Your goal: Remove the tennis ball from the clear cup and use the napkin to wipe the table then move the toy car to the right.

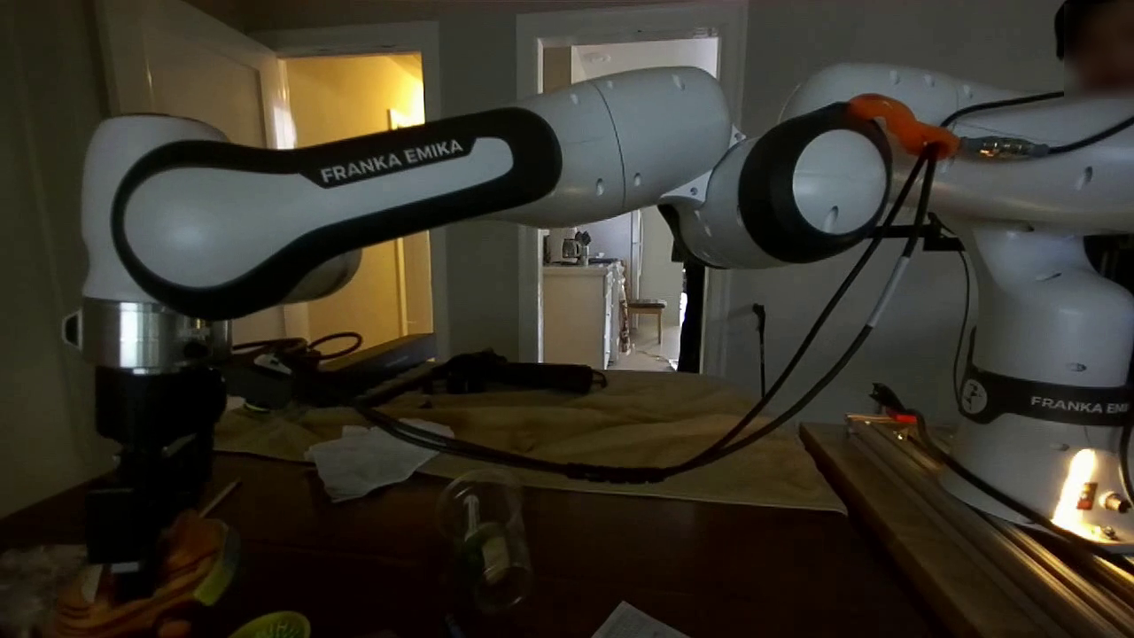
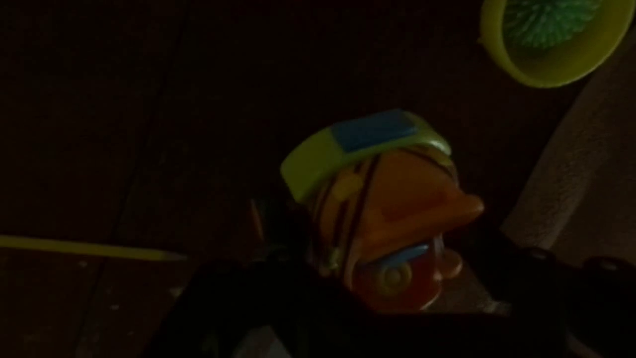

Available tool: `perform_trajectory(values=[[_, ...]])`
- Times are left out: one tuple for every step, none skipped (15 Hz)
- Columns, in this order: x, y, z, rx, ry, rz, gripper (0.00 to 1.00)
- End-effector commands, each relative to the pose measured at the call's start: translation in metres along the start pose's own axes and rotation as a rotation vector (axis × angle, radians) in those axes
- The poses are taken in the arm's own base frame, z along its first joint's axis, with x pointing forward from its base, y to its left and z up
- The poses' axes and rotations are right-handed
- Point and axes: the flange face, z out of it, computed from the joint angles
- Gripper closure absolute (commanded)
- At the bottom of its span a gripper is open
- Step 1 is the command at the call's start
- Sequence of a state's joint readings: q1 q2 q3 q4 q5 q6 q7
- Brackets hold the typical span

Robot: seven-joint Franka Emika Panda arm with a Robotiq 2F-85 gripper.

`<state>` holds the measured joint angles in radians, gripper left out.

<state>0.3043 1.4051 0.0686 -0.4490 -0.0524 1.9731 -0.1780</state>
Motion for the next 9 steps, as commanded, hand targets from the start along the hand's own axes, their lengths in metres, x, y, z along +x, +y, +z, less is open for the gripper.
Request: perform_trajectory(values=[[0.008,0.025,-0.037,-0.113,0.055,0.06,0.46],[0.009,0.035,-0.046,-0.139,0.069,0.092,0.46],[0.009,0.044,-0.052,-0.161,0.079,0.121,0.46],[0.008,0.053,-0.056,-0.183,0.085,0.158,0.46],[0.007,0.061,-0.062,-0.202,0.087,0.195,0.46],[0.004,0.072,-0.064,-0.22,0.09,0.241,0.46],[0.002,0.081,-0.067,-0.233,0.094,0.285,0.46],[-0.001,0.091,-0.069,-0.248,0.093,0.335,0.46],[-0.005,0.103,-0.068,-0.261,0.089,0.389,0.46]])
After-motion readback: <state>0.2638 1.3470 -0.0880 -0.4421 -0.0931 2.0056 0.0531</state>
